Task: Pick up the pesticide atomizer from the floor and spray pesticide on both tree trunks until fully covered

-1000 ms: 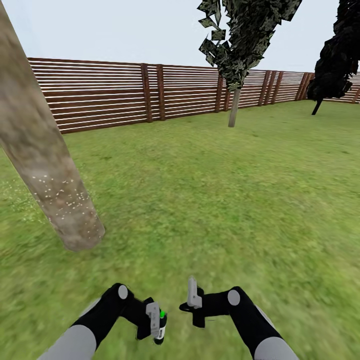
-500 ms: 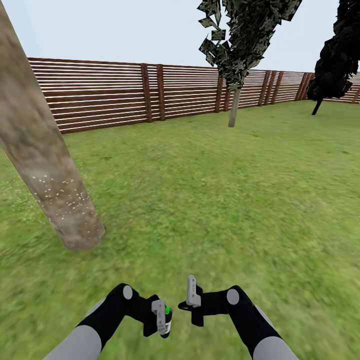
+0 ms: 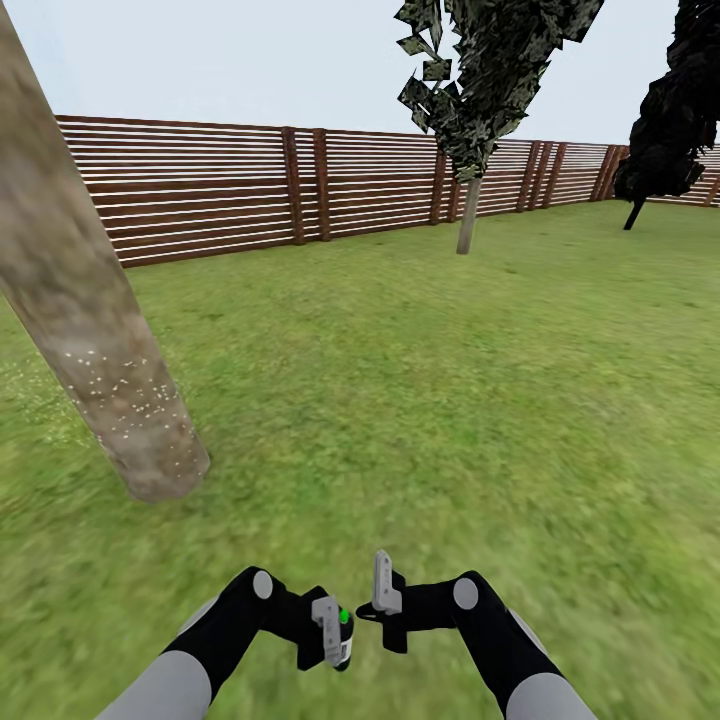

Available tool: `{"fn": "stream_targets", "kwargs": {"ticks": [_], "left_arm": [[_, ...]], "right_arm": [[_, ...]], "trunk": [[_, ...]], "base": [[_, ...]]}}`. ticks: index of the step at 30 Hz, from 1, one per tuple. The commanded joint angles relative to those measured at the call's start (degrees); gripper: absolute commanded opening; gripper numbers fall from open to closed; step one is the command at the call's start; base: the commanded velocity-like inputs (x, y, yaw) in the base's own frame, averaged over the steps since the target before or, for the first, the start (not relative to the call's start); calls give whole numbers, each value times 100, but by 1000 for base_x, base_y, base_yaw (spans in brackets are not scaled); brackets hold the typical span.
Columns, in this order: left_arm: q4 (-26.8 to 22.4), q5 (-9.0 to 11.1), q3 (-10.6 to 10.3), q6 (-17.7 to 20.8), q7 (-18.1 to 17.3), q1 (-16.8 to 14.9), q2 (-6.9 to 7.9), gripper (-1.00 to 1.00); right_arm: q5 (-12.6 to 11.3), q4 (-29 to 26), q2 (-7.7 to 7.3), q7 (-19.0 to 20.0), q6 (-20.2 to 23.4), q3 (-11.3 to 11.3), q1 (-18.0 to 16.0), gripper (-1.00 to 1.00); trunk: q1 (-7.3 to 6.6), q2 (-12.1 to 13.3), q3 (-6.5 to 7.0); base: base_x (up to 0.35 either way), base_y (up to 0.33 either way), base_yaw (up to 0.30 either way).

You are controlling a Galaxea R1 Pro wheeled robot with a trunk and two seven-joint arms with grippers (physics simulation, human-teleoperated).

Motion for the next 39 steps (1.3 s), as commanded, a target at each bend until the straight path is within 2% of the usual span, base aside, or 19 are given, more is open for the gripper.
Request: {"fn": "stream_targets", "kwargs": {"ticks": [1, 21, 26, 33, 35, 37, 38, 39], "left_arm": [[3, 3, 2, -7, 1, 0, -3, -100], [25, 37, 11, -48, -42, 8, -66, -100], [41, 87, 6, -62, -58, 8, -140, -100], [42, 107, 3, -57, -59, 8, -152, -100], [83, 107, 3, -58, -55, 8, -134, -100], [110, 37, -21, -57, -44, 18, -55, -100], [112, 11, -30, -50, -42, 38, 155, -100], [112, 7, -31, -51, -42, 48, 284, -100]], "right_arm": [[0, 0, 0, 0, 0, 0, 0, -100], [25, 24, -9, 0, -1, -4, 0, -100], [26, 36, -17, 0, -1, -9, 0, -100], [26, 36, -18, 0, -1, -10, 0, -100], [26, 36, -18, 0, -1, -10, 0, -100], [26, 43, -18, 0, -3, -5, 0, -100], [23, 47, -18, 0, -8, 5, 1, -100], [24, 50, -19, 0, -9, 7, 0, -100]], "trunk": [[0, 0, 0], [0, 0, 0], [0, 0, 0], [0, 0, 0], [0, 0, 0], [0, 0, 0], [0, 0, 0], [0, 0, 0]], "base": [[0, 0, 0], [0, 0, 0], [0, 0, 0], [0, 0, 0], [0, 0, 0], [0, 0, 0], [0, 0, 0], [0, 0, 0]]}}
